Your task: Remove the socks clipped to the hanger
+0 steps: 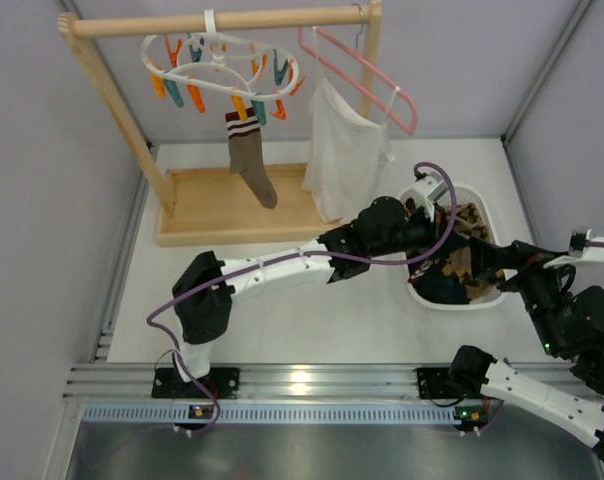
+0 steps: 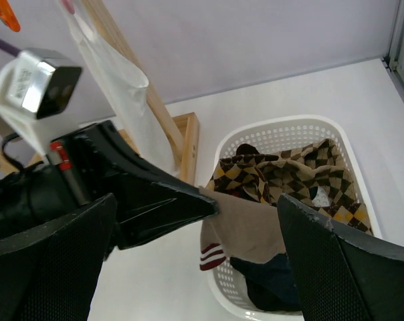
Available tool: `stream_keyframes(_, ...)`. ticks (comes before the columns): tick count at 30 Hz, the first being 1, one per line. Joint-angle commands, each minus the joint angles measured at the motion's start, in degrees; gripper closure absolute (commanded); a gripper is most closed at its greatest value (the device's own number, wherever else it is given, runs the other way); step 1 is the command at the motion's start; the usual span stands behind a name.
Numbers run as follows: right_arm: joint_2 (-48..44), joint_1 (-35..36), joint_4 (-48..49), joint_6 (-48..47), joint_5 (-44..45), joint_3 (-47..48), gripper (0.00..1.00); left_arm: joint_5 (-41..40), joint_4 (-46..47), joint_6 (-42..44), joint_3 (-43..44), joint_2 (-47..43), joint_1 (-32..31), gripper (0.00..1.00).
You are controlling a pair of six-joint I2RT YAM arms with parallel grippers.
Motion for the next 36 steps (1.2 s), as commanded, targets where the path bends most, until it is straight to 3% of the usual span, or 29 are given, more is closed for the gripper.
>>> stream_keyframes(1, -0.1, 0.7, -1.8, 0.8, -0.1, -0.8, 0.01, 2.4, 2.6, -1.9, 5.9, 5.2, 1.2, 1.00)
stream_keyframes(4, 0.8, 0.6, -3.3, 1.3, 1.1, 0.3, 0.01, 4.8, 2.0, -5.5, 10.1, 11.6, 2.4, 0.98)
stream_keyframes(6, 1.4, 0.6, -4.0, 1.7, 2.1, 1.2, 0.00, 6.1, 2.0, -7.2, 11.6, 14.8, 3.4, 0.88)
stream_keyframes(7, 1.4, 0.7, -4.5, 1.7, 2.1, 1.8, 0.01, 5.8, 1.8, -7.2, 12.1, 15.3, 3.6, 0.62)
stream_keyframes(10, 1.2, 0.7, -5.2, 1.1, 2.5, 2.8, 0.00, 4.8, 1.8, -7.0, 11.2, 14.6, 3.5, 0.27)
stream_keyframes(15, 0.5, 0.7, -5.6, 0.9, 3.1, 3.4, 0.01, 2.4, 1.8, -4.5, 5.6, 8.6, 3.5, 0.11)
stream_keyframes(16, 0.5, 0.6, -5.6, 0.8, 3.1, 3.5, 0.01, 1.3, 1.8, -4.2, 2.6, 5.7, 3.5, 0.02)
stream_keyframes(24, 1.6, 0.7, -0.9, -0.9, -1.3, 1.4, 0.00, -8.7, 1.1, -2.2, -17.9, -12.2, 3.4, 0.02)
stream_keyframes(31, 4.8, 0.7, 8.4, -3.7, -8.5, -3.2, 0.00, -21.4, -10.2, -2.0, -34.5, -27.4, 3.3, 0.02)
stream_keyframes(36, 10.9, 0.6, 15.6, -5.8, -19.9, -5.7, 0.00, -28.1, -22.2, -3.8, -41.2, -39.4, 3.3, 0.02)
